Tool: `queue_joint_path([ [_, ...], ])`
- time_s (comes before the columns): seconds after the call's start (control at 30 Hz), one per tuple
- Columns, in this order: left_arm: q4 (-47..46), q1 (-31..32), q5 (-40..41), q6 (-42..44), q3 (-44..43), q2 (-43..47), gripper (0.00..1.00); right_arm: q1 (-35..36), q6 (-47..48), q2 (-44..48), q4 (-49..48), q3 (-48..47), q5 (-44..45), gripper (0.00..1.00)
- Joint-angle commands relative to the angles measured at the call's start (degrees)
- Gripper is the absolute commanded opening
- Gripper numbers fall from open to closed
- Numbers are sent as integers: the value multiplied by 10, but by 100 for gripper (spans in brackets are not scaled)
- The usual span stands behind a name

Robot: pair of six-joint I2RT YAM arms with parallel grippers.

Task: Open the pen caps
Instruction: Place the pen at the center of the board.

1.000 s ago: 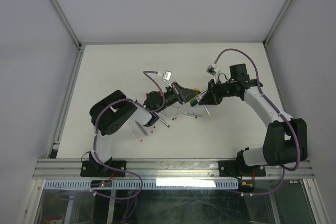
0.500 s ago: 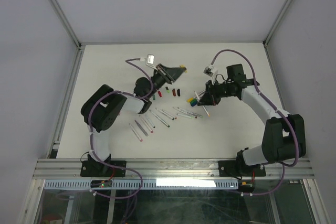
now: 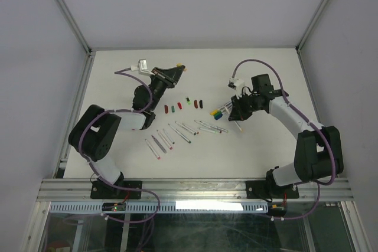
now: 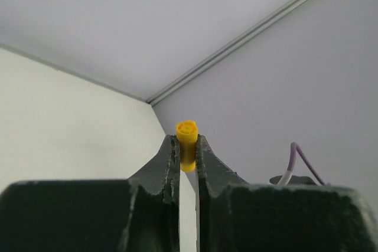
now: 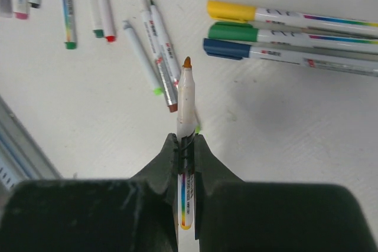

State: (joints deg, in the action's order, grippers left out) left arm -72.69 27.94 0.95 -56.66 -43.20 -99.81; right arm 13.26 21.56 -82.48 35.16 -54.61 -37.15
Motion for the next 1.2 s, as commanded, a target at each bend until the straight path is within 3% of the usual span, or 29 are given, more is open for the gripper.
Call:
queue_joint_path([
  [0.0, 91, 11, -13, 27, 30, 70, 0, 15, 40, -7, -34, -3, 119, 2],
  [0.23, 242, 45, 0, 87, 49, 145, 0, 64, 67, -46, -27, -10, 179, 7],
  [0.33, 264, 57, 12, 96, 65, 166, 0, 69, 74, -69, -15, -13, 190, 7],
  [0.6, 396, 83, 45, 66, 18, 145, 0, 77, 75, -98, -4, -12, 207, 11],
  [1.17, 457, 127, 64, 56, -56, 66, 0, 79, 60, -105, 2, -16, 215, 32],
])
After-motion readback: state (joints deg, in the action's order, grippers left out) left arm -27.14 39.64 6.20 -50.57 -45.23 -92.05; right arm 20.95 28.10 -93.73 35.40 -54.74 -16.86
